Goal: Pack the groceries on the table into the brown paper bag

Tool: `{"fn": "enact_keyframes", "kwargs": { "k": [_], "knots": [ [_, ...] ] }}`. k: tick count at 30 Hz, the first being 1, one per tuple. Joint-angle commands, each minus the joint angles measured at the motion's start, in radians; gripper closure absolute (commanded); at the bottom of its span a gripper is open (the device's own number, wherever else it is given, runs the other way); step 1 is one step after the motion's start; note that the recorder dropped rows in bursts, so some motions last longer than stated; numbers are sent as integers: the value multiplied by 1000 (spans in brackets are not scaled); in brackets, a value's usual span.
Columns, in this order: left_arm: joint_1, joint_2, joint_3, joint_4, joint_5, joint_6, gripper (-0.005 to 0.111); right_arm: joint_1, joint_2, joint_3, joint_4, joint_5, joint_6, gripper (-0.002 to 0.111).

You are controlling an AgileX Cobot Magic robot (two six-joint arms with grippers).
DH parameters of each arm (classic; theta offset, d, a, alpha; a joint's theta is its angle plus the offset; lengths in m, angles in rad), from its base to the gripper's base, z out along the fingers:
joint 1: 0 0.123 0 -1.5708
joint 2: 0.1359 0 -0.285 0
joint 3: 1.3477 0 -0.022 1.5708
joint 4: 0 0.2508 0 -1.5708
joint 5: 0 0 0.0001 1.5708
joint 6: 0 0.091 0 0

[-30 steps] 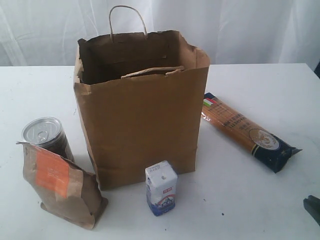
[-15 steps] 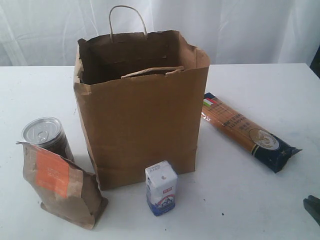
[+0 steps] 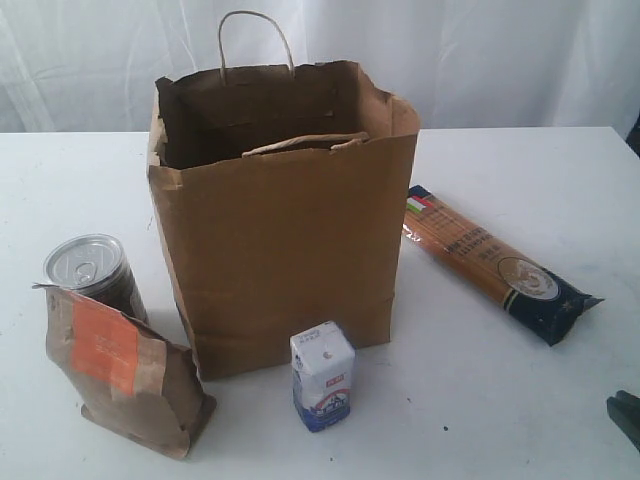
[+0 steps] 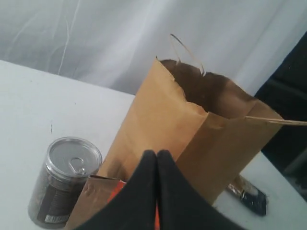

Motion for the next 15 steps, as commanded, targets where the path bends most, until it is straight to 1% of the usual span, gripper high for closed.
{"fn": "enact_keyframes", "kwargs": {
  "k": [1, 2, 4, 5, 7, 9, 11, 12, 13, 15],
  "knots": [
    [4, 162, -168, 25, 199, 92, 106, -6, -6, 6, 0, -18, 4, 108],
    [4, 202, -205, 25, 226, 126, 104, -6, -6, 6, 0, -18, 4, 108],
    [4, 270, -264, 25, 243, 170, 95, -6, -6, 6, 0, -18, 4, 108],
    [4, 306, -295, 25, 248, 176, 88, -6, -6, 6, 0, -18, 4, 108],
    [4, 376, -352, 41, 257, 176, 71, -6, -6, 6, 0, -18, 4, 108],
    [4, 462, -401, 46, 292, 172, 49, -6, -6, 6, 0, -18, 4, 108],
    [4, 552, -436, 55, 324, 172, 31, -6, -6, 6, 0, -18, 4, 108],
    [4, 602, -455, 58, 343, 172, 25, -6, -6, 6, 0, -18, 4, 108],
    [4, 642, -468, 72, 353, 172, 22, -6, -6, 6, 0, -18, 4, 108],
    [4, 737, -491, 101, 355, 174, 21, -6, -6, 6, 0, -18, 4, 108]
  ]
}}
